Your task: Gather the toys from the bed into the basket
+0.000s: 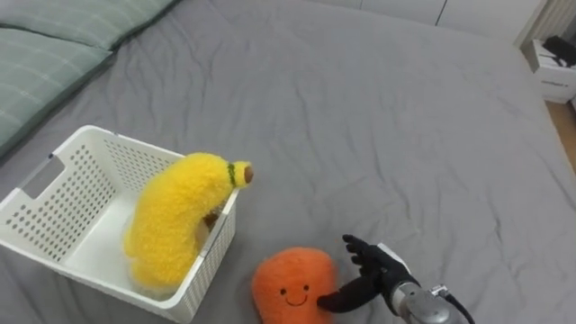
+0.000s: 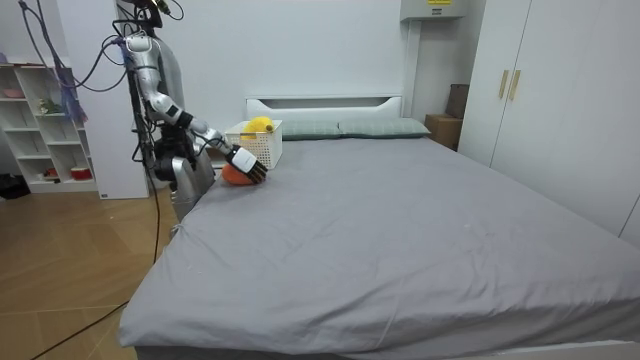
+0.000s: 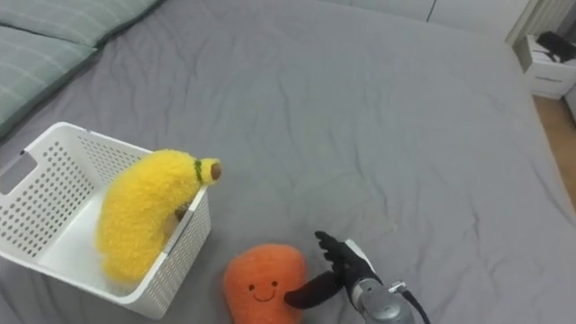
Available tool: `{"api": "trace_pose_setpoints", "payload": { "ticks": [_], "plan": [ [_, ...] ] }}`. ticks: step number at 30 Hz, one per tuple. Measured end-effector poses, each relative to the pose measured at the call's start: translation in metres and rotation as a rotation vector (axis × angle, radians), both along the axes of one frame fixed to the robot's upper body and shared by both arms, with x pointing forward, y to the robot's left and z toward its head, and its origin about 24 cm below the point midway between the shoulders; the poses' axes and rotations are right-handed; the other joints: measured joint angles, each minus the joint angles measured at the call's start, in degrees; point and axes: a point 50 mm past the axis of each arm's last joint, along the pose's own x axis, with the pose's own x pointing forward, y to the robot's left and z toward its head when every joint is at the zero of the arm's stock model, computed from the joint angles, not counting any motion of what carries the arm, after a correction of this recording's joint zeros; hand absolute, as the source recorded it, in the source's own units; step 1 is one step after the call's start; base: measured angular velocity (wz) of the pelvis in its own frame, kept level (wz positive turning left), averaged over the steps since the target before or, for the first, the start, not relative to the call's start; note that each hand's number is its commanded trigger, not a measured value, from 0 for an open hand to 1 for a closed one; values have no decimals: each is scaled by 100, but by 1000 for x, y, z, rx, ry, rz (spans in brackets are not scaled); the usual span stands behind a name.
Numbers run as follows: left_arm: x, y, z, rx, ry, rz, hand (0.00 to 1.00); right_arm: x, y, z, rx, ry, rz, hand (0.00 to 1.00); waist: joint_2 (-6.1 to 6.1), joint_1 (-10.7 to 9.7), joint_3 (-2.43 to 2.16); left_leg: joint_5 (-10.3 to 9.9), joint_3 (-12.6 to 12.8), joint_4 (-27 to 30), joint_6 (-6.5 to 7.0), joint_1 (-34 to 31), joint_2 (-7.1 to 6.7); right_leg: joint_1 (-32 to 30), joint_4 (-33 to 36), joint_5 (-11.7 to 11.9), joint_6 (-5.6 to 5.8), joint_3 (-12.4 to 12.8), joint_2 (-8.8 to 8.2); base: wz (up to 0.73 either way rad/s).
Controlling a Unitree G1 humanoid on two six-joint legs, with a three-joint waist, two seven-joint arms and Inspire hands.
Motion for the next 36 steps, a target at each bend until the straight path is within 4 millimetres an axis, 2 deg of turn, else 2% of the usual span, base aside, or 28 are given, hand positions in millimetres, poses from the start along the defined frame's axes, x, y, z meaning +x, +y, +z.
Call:
{"api": "trace_pose_setpoints", "payload": {
  "ticks": [5,8,10,13,14,15,16,17,18,19,20,29,30,36],
  "plan": [
    [3,-3,0,-9,-2,-26,0,-6,12,-5,45,62,97,0,-70,132,-3,-4,-3,57,-9,-160,6,-116,-3,-6,-7,-56,-3,2],
    [3,-4,-1,-27,7,-31,0,0,21,-1,67,63,171,0,-119,141,24,-9,-6,67,-13,-194,2,-129,-28,-10,-13,-95,-5,3],
    [5,-2,0,-24,5,-33,0,5,26,2,78,63,214,0,-206,196,32,-16,-22,83,-21,-235,3,-136,-89,-9,-16,-114,7,2],
    [6,-3,0,-23,8,-40,0,8,28,4,73,70,241,0,-279,304,23,-20,-30,85,-27,-268,11,-189,-79,-5,-20,-125,16,0],
    [6,-3,-1,-24,8,-43,0,9,28,4,70,69,247,6,-279,305,23,-21,-31,79,-27,-267,11,-192,-79,-5,-20,-128,15,0],
    [7,-4,-1,-26,8,-49,0,9,29,4,69,69,254,33,-272,307,27,-23,-30,69,-25,-265,11,-196,-81,-5,-20,-129,16,0],
    [7,-5,-1,-26,8,-50,0,9,30,5,70,69,255,44,-259,309,36,-25,-29,57,-24,-263,12,-197,-83,-5,-20,-129,17,0],
    [7,-5,-1,-26,8,-50,0,9,30,5,69,69,256,68,-250,312,42,-25,-26,46,-24,-260,13,-202,-83,-5,-20,-128,17,0],
    [7,-5,-1,-24,7,-50,0,9,29,4,65,69,259,84,-234,321,54,-25,-18,36,-25,-260,14,-209,-84,-5,-20,-124,18,-4],
    [7,-5,-1,-23,6,-50,0,9,29,4,61,68,262,95,-226,319,59,-25,-12,32,-25,-259,15,-212,-85,-5,-20,-123,18,-5],
    [8,-5,-1,-22,5,-50,0,9,29,4,56,68,264,100,-211,317,69,-26,-1,25,-25,-257,17,-215,-85,-5,-20,-120,19,-4],
    [7,-5,-1,-22,7,-49,0,7,35,3,42,80,302,100,-200,330,65,-27,12,7,-26,-252,19,-218,-86,-5,-20,-113,24,0],
    [8,-6,-1,-23,7,-48,0,7,35,3,40,92,315,100,-217,365,51,-27,22,8,-26,-245,18,-217,-86,-5,-20,-97,25,-3],
    [5,-8,-2,-44,17,-45,0,6,37,2,16,97,346,100,-197,534,49,-27,6,18,-26,-234,17,-203,-85,-5,-21,-106,24,0]
  ]
}}
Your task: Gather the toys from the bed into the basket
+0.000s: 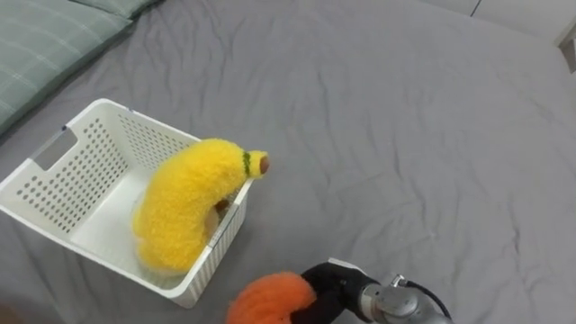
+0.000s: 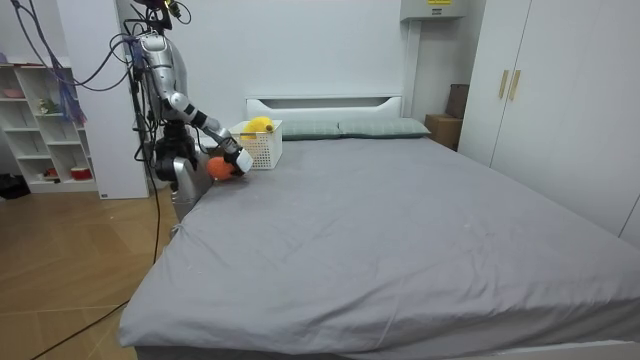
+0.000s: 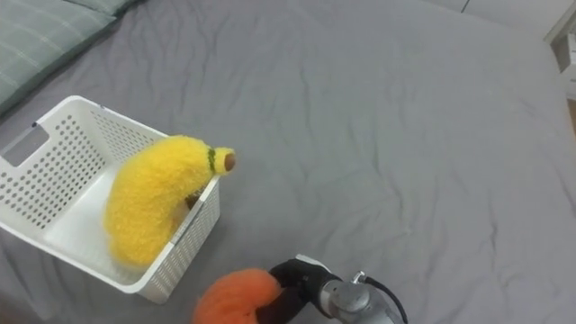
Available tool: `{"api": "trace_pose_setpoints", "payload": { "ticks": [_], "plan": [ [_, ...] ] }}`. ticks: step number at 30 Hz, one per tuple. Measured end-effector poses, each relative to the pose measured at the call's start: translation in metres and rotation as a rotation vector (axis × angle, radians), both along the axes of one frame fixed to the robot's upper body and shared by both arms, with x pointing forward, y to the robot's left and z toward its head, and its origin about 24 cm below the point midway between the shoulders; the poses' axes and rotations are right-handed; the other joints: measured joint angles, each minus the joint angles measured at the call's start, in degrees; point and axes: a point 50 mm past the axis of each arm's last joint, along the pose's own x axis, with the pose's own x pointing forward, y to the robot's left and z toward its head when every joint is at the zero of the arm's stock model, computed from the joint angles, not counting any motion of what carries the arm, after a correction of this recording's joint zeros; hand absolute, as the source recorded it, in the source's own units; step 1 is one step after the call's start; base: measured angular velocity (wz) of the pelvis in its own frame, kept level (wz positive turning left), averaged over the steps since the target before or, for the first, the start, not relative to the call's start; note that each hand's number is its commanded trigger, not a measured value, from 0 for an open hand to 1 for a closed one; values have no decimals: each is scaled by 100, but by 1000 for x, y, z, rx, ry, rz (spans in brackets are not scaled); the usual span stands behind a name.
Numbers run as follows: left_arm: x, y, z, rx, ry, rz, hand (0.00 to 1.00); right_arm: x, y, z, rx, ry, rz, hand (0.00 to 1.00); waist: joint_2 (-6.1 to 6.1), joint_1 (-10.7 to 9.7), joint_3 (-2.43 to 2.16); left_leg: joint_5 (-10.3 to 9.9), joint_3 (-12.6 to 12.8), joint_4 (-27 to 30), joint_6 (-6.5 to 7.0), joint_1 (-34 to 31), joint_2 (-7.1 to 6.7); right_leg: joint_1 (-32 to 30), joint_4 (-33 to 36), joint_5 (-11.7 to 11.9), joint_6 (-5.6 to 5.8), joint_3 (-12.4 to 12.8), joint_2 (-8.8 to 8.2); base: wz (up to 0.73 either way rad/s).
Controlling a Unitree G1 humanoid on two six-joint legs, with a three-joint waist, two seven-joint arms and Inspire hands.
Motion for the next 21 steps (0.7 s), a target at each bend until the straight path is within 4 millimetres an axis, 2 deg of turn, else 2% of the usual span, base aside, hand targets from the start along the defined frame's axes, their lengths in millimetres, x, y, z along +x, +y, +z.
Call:
{"api": "trace_pose_setpoints", "payload": {
  "ticks": [11,17,21],
  "plan": [
    [-6,3,0,-15,19,24,0,4,-4,1,-18,12,15,100,27,179,22,0,-89,-39,1,81,-5,96,0,-1,1,-45,-8,1],
    [-5,3,0,-14,13,25,0,14,-8,7,-22,-28,-22,100,25,180,21,1,-104,-30,2,92,-12,118,3,-1,1,-77,-20,1],
    [-5,5,1,-9,11,25,0,18,-9,11,-23,-64,-47,100,49,174,40,1,-88,-15,2,184,-12,171,1,-2,3,-76,-23,0]
  ]
}}
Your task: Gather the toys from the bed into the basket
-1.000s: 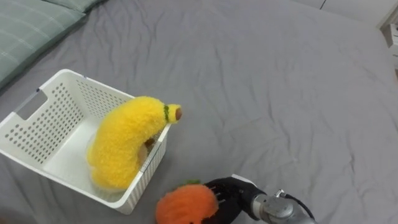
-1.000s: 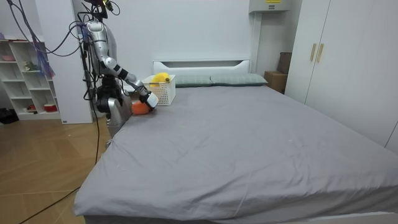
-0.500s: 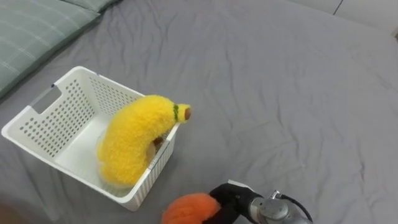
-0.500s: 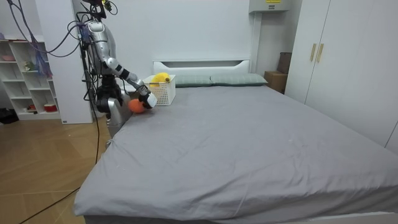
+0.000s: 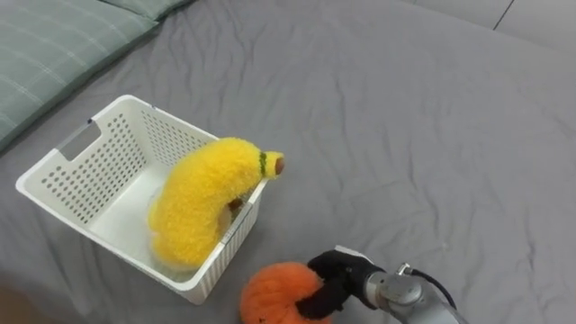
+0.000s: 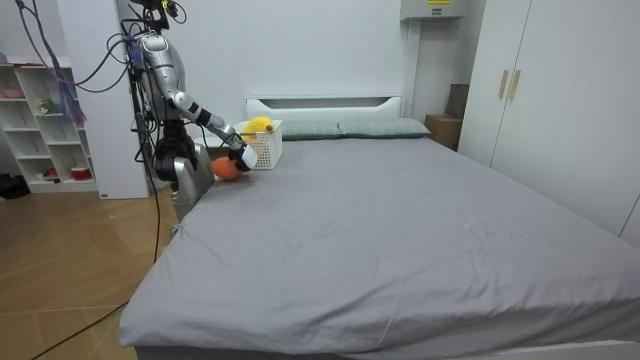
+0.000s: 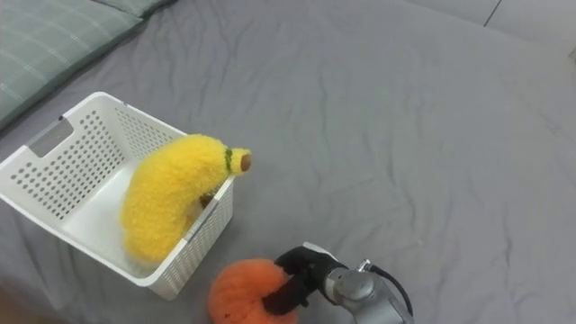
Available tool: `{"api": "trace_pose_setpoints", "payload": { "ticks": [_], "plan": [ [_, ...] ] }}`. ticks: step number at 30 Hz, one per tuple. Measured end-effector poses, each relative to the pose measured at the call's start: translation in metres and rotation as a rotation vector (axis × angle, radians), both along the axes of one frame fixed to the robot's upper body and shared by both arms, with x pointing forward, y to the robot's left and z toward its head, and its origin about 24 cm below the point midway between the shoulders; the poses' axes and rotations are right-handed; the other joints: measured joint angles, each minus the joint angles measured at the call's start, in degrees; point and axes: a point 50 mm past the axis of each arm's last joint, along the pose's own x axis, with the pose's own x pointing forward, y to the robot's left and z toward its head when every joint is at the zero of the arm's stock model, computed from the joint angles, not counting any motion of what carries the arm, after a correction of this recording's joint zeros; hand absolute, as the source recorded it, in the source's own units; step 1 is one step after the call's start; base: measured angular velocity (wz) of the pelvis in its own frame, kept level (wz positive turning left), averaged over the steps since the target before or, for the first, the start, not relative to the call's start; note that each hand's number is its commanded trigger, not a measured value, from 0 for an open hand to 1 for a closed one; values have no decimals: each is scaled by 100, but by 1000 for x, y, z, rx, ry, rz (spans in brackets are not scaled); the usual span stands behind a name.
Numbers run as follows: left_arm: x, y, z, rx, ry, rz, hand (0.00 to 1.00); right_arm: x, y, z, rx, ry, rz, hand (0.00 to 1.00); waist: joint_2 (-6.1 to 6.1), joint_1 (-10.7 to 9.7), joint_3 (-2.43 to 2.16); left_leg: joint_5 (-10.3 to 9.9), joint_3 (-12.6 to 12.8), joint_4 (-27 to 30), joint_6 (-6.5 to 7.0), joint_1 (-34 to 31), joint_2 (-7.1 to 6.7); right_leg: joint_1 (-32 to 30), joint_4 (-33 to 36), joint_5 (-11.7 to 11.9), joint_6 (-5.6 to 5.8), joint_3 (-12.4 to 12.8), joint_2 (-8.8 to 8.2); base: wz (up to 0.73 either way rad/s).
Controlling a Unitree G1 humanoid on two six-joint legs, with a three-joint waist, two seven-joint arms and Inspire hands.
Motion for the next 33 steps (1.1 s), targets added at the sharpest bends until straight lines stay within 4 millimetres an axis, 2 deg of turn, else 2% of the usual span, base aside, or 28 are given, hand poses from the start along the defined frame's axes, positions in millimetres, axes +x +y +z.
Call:
{"api": "trace_pose_setpoints", "payload": {
  "ticks": [6,10,15,23,28,33],
  "plan": [
    [0,1,0,2,-3,2,0,4,-6,3,-23,-44,-48,100,11,-71,6,-1,8,-42,1,96,-1,109,-3,-5,7,15,1,0],
    [1,6,1,10,-15,39,0,19,-11,22,-11,-160,-98,100,10,-219,1,-1,28,-34,1,103,0,121,-5,-4,7,68,3,-1],
    [3,9,2,14,-35,51,0,33,-25,39,-5,-280,-198,100,27,-386,-53,-1,39,-26,2,127,-3,154,2,-4,7,68,0,0],
    [4,11,3,13,-39,54,0,44,-54,53,-40,-370,-353,100,33,-592,-71,-3,108,-45,5,217,3,214,3,-4,7,87,2,-3],
    [4,11,3,16,-39,55,0,56,-68,78,-44,-492,-428,100,30,-644,-73,-4,152,-58,5,288,11,241,3,-4,7,150,9,-6],
    [4,15,5,38,-51,53,0,67,-74,114,-15,-653,-472,100,-2,-693,-88,-4,142,-64,6,296,8,242,3,-5,8,135,7,0]
  ]
}}
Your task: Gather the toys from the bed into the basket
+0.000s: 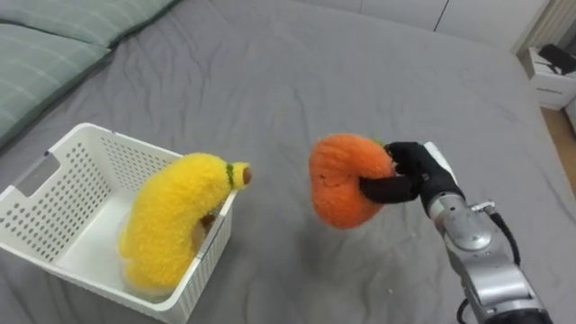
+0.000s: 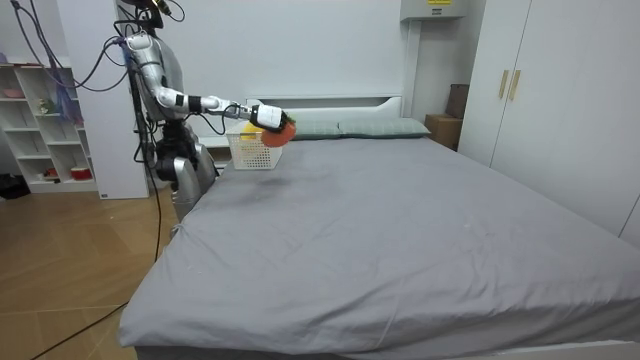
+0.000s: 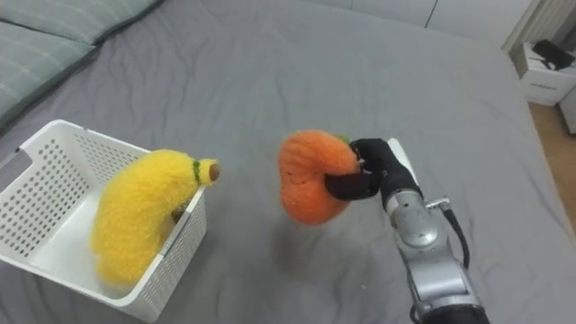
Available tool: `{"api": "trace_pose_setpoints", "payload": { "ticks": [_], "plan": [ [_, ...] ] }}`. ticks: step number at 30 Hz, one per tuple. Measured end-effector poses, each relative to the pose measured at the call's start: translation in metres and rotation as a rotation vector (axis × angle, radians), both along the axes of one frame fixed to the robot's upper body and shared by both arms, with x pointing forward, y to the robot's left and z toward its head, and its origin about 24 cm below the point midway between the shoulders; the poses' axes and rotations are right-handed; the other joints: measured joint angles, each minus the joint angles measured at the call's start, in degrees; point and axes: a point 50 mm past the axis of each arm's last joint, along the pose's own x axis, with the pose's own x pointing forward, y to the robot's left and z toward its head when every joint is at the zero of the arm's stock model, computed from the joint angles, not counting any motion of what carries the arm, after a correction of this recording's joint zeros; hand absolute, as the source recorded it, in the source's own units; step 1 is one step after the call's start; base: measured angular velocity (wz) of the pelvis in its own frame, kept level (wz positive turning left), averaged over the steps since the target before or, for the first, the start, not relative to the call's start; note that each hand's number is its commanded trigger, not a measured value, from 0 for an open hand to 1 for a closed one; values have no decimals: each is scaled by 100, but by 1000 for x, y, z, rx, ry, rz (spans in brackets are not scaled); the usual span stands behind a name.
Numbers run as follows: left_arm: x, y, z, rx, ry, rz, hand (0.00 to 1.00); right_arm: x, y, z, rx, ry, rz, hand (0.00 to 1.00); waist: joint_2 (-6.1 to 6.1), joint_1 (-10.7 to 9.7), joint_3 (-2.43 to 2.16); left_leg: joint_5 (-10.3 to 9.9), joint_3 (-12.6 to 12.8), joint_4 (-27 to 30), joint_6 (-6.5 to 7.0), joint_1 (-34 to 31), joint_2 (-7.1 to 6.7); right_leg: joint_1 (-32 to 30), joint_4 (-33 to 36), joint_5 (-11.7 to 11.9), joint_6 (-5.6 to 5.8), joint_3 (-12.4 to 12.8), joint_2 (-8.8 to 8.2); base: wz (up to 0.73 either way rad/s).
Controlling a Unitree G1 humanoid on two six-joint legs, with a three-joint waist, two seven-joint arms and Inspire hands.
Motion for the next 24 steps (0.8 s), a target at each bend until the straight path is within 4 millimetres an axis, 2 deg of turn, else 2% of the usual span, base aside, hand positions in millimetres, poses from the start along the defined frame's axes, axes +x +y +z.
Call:
{"api": "trace_pose_setpoints", "payload": {
  "ticks": [3,10,16,20,24],
  "plan": [
    [-6,2,0,5,15,4,0,11,2,14,-1,-52,-2,100,-31,-62,12,0,6,13,0,2,0,12,3,0,0,-40,-4,0],
    [-10,2,-1,-1,30,7,0,32,12,52,1,-186,26,100,-43,-25,12,-2,-9,20,3,6,1,16,15,0,0,-50,-6,0],
    [-10,3,-1,-4,34,6,0,34,24,73,21,-267,74,100,-44,244,12,-3,-39,-4,2,-33,2,-8,14,0,0,-57,-3,0],
    [-11,4,0,3,35,-3,0,41,39,89,8,-313,141,100,-54,284,7,-2,-126,23,3,-85,-10,-13,14,0,0,-113,-9,9],
    [-10,4,1,14,33,-8,0,47,49,104,4,-358,177,100,-114,434,-27,1,-266,52,0,-149,-29,-4,8,-1,2,-284,-18,17]
  ]
}}
